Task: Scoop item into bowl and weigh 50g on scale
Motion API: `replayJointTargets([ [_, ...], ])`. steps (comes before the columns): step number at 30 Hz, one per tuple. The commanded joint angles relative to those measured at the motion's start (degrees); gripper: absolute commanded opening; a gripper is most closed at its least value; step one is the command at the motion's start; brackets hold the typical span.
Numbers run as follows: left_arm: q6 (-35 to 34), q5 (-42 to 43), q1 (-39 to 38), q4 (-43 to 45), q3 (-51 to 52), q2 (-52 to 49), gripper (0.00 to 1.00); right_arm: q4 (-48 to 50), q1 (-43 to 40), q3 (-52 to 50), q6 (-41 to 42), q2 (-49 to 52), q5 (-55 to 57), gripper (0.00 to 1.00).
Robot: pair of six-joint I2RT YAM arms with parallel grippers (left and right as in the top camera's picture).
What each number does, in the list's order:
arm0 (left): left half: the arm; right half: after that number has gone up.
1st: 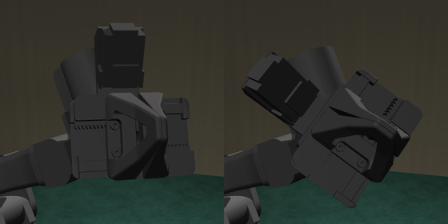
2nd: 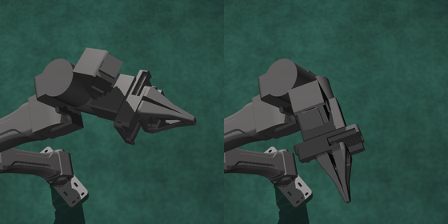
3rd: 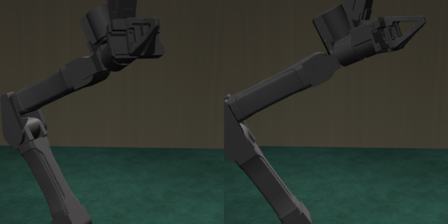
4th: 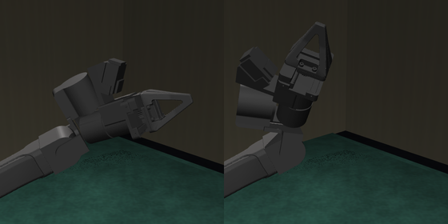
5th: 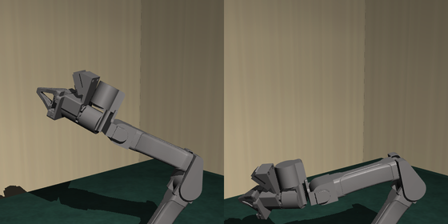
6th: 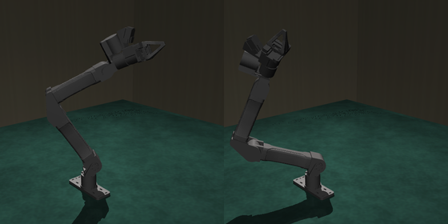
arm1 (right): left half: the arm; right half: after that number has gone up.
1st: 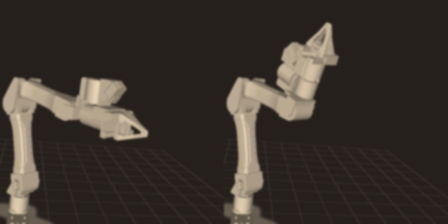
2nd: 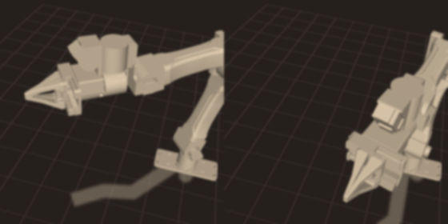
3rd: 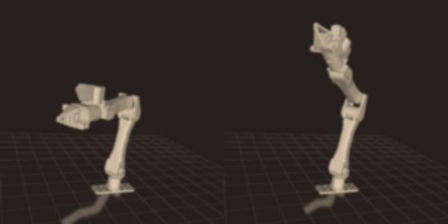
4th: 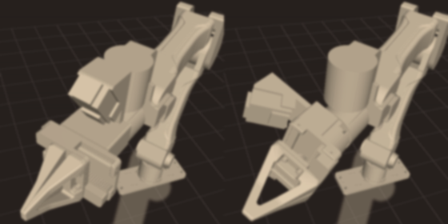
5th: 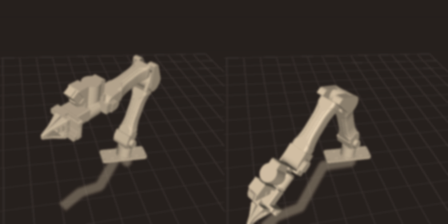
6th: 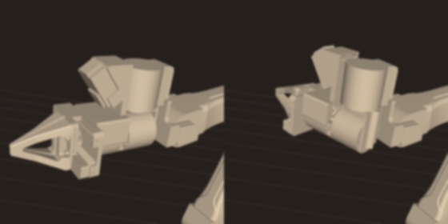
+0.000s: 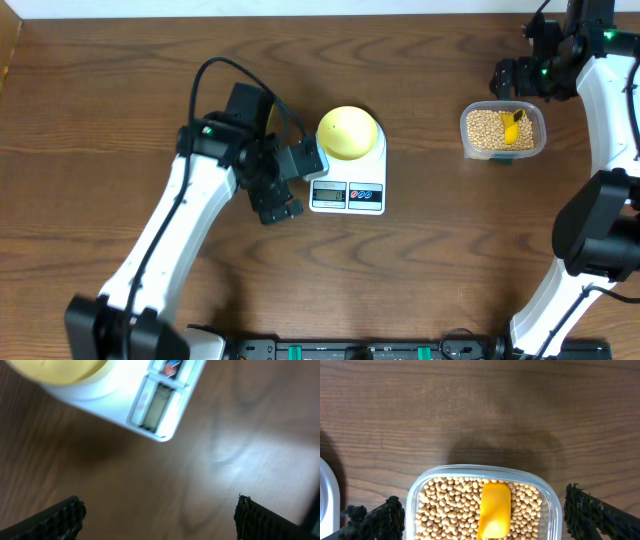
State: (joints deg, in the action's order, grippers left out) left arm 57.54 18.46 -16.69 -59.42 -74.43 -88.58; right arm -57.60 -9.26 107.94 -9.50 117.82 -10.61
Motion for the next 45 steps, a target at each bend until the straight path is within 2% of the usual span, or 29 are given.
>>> replayJointTargets([
  [1,1.2,-4.6,0.7,2.3,0.2,-2.6,0.98,0.0,0.0,0.5,0.2,0.0,0.0,0.99],
  [6,1.1,-5.3,1.1,7.3,0.2,-4.9,0.98,0.0,0.0,0.5,0.2,0.0,0.0,0.99],
  [14,1.1,-11.1,1.3,7.7,0.2,-5.0,0.98,0.0,0.0,0.5,0.2,0.1,0.0,0.99],
  [27,1.1,-11.2,5.8,7.7,0.2,-5.0,0.98,0.0,0.0,0.5,0.2,0.0,0.0,0.99],
  [45,1.1,-11.2,5.9,7.9,0.2,-5.0,0.97,0.0,0.0,0.5,0.2,0.0,0.0,0.99],
])
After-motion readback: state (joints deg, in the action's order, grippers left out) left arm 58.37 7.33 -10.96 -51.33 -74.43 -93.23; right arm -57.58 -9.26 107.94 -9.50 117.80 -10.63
